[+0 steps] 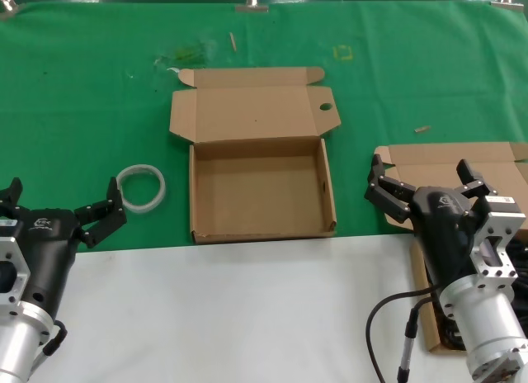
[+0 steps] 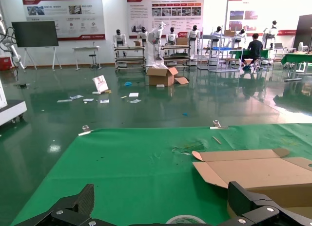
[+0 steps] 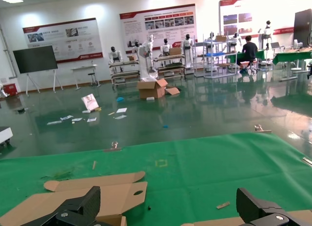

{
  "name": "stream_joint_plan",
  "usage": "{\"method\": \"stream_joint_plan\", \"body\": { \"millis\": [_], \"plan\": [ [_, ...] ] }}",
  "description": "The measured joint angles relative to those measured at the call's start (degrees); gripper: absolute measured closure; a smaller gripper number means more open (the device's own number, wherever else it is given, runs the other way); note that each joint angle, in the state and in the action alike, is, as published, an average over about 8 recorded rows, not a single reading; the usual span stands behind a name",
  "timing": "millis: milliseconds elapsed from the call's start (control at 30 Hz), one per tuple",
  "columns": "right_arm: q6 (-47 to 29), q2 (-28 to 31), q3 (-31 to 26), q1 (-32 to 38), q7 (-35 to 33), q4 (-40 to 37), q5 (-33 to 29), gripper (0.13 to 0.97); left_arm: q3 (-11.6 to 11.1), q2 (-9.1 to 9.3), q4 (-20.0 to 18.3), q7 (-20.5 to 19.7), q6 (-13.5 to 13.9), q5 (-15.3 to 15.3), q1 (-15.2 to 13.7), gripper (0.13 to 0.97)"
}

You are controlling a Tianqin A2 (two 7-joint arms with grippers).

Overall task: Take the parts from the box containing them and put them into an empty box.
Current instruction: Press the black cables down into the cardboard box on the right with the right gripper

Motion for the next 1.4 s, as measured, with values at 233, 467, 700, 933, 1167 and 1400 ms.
{"method": "stream_joint_plan", "body": {
  "millis": [233,467,700,933,1167,1400],
  "plan": [
    [0.0,0.0,0.0,0.0,0.0,0.0,0.0,0.129,0.0,0.0,0.0,0.0,0.0,0.0,0.0,0.132],
    [0.0,0.0,0.0,0.0,0.0,0.0,0.0,0.129,0.0,0.0,0.0,0.0,0.0,0.0,0.0,0.132],
    [2.5,0.0,-1.6,-1.0,-2.9,2.0,0.3,0.129,0.0,0.0,0.0,0.0,0.0,0.0,0.0,0.132],
    [15.8,0.0,-7.2,-3.0,-16.0,5.3,9.7,0.129,0.0,0.0,0.0,0.0,0.0,0.0,0.0,0.132],
    [30.3,0.0,-9.2,-4.4,-34.4,8.1,17.0,0.129,0.0,0.0,0.0,0.0,0.0,0.0,0.0,0.132],
    [42.8,0.0,-8.0,-3.0,-53.2,7.6,21.0,0.129,0.0,0.0,0.0,0.0,0.0,0.0,0.0,0.132]
  ]
}}
